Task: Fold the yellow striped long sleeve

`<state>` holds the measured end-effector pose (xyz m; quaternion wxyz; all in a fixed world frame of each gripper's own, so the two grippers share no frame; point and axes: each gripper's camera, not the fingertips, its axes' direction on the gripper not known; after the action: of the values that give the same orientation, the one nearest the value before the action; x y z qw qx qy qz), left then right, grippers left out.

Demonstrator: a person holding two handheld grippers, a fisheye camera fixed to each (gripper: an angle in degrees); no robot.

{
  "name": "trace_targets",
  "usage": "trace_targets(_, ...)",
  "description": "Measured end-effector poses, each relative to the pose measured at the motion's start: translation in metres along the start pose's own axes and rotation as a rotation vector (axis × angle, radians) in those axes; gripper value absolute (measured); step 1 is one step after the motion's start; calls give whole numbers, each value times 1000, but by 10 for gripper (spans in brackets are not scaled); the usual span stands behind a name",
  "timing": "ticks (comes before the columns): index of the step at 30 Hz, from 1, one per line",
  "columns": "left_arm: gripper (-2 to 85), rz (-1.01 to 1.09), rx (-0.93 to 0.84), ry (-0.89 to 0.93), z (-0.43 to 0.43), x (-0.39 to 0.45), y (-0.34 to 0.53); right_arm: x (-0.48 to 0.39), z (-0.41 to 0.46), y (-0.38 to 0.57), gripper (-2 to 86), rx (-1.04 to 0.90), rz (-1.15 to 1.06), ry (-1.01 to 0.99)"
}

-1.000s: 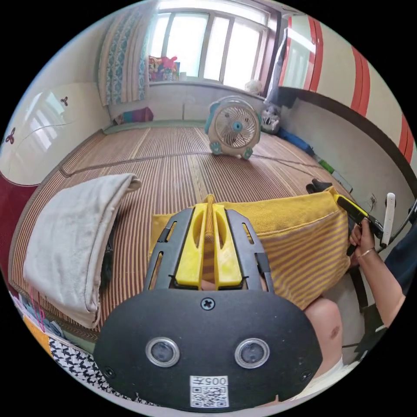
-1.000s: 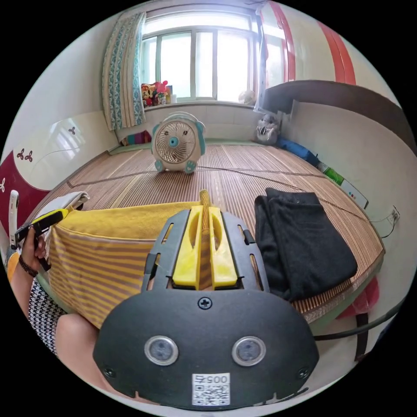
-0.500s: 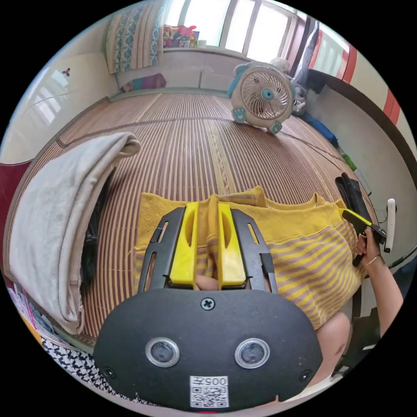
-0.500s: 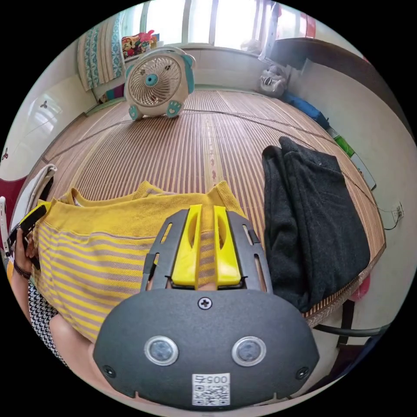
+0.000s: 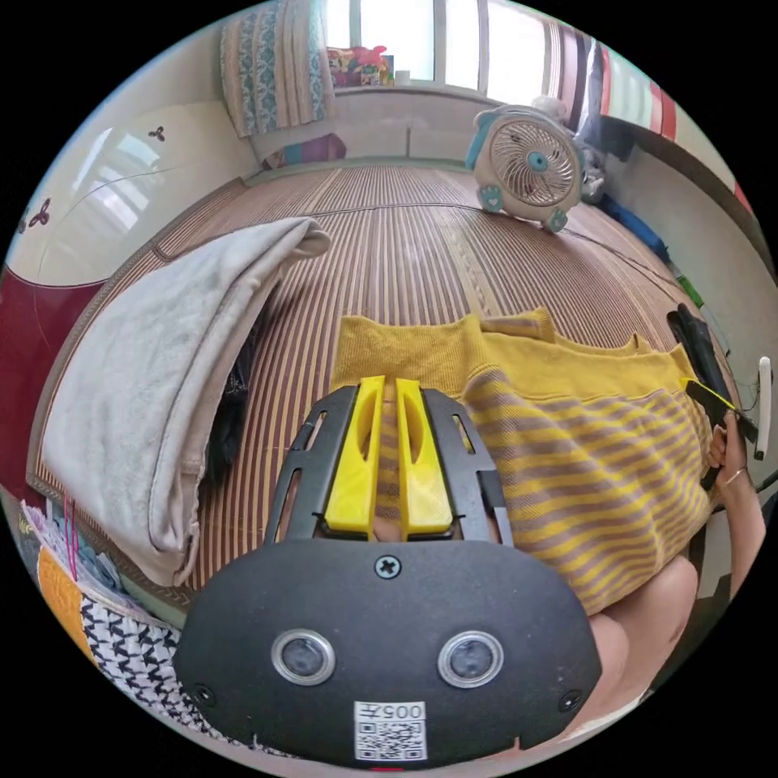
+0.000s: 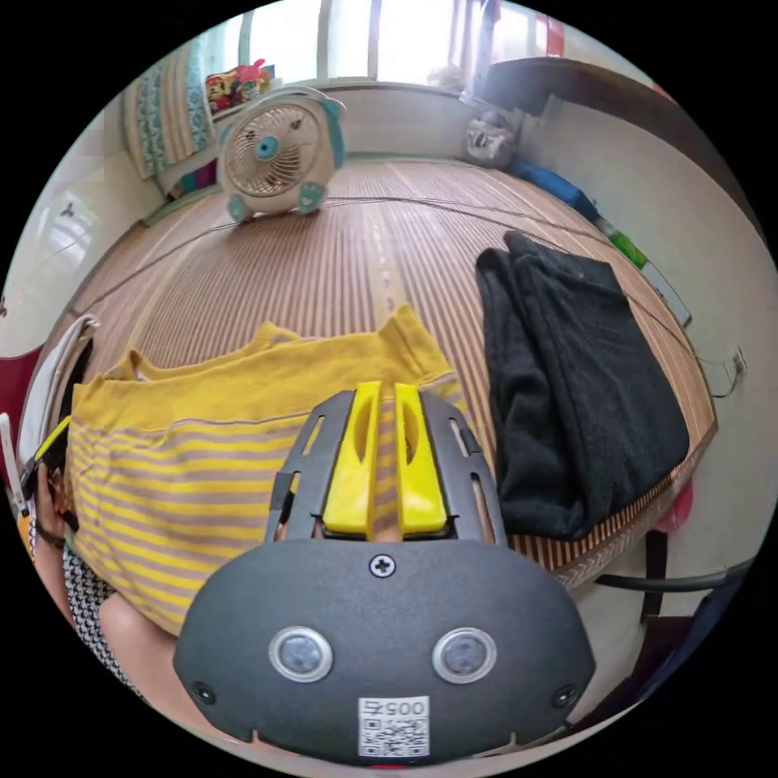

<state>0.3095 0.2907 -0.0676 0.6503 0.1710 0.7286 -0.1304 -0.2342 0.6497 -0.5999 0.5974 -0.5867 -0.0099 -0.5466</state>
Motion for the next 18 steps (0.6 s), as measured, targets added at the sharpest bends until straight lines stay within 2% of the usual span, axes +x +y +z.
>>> trace_targets(9, 13, -105, 44, 114, 6, -35, 11, 60, 18, -10, -13, 39, 76, -104)
trace_targets(12, 16, -100, 42, 101, 3, -32, 13, 80, 19, -11, -11, 36, 97, -159)
trace_targets(16, 29, -117, 31, 74, -13, -28, 17, 95, 1, -10, 11, 18, 71, -166)
trace_targets(18, 31, -145, 35, 34, -29, -27, 25, 104, -19, -1, 51, 48, 41, -145)
